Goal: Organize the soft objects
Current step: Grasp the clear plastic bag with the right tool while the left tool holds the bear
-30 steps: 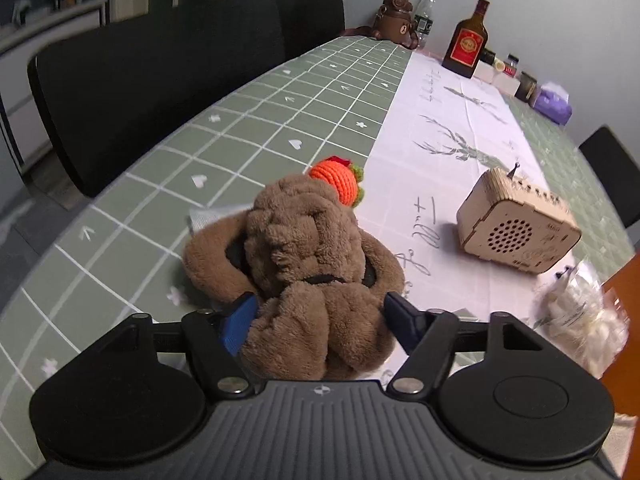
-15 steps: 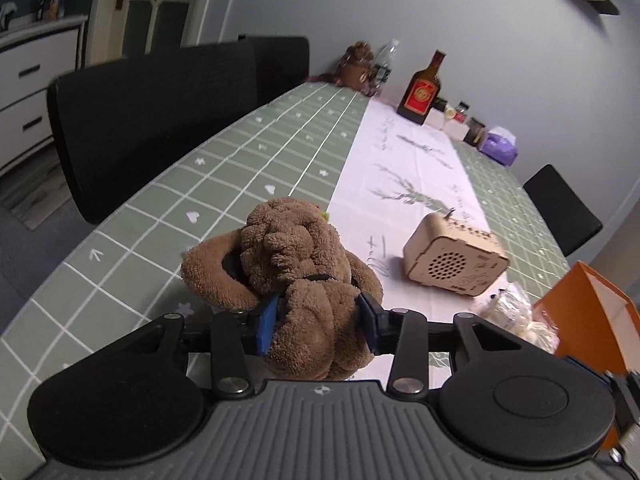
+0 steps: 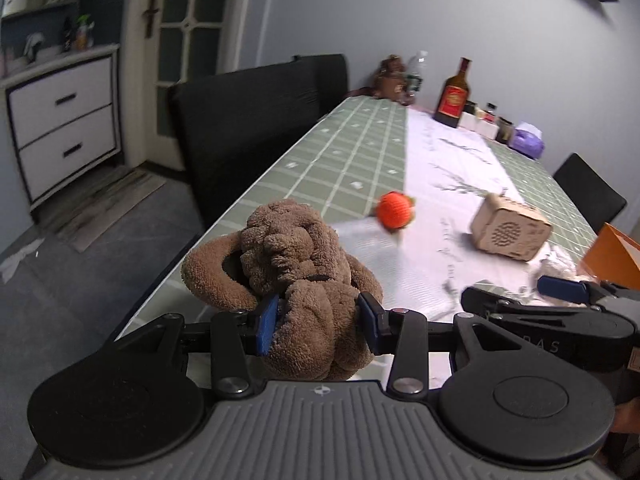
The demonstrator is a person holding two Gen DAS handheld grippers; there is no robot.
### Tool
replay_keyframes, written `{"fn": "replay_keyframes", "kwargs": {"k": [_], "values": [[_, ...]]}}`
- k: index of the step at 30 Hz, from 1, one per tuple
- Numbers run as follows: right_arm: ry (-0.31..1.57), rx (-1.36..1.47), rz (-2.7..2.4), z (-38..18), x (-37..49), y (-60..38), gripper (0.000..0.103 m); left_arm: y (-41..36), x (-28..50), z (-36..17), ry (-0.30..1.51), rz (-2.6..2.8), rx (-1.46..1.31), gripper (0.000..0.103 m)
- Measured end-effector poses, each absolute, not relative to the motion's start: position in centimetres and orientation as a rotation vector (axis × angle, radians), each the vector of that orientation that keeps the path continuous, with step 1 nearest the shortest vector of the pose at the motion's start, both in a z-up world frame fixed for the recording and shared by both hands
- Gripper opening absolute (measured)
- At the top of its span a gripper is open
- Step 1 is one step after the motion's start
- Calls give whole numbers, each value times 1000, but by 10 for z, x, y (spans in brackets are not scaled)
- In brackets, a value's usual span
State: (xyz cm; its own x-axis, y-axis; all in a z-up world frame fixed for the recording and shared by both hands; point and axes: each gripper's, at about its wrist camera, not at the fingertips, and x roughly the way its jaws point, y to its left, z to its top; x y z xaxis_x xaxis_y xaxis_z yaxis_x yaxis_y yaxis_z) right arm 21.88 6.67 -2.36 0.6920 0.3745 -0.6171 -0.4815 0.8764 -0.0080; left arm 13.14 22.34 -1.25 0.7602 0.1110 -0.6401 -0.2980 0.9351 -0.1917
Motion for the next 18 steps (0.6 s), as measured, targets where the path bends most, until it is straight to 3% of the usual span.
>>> {"fn": "replay_keyframes", "kwargs": {"k": [11, 18], "values": [[692, -420, 601, -65, 245, 147, 99, 253, 130, -38, 726, 238, -367, 50], [768, -279, 624, -73, 262, 147, 98, 259, 132, -43, 715, 220, -394, 53]]}}
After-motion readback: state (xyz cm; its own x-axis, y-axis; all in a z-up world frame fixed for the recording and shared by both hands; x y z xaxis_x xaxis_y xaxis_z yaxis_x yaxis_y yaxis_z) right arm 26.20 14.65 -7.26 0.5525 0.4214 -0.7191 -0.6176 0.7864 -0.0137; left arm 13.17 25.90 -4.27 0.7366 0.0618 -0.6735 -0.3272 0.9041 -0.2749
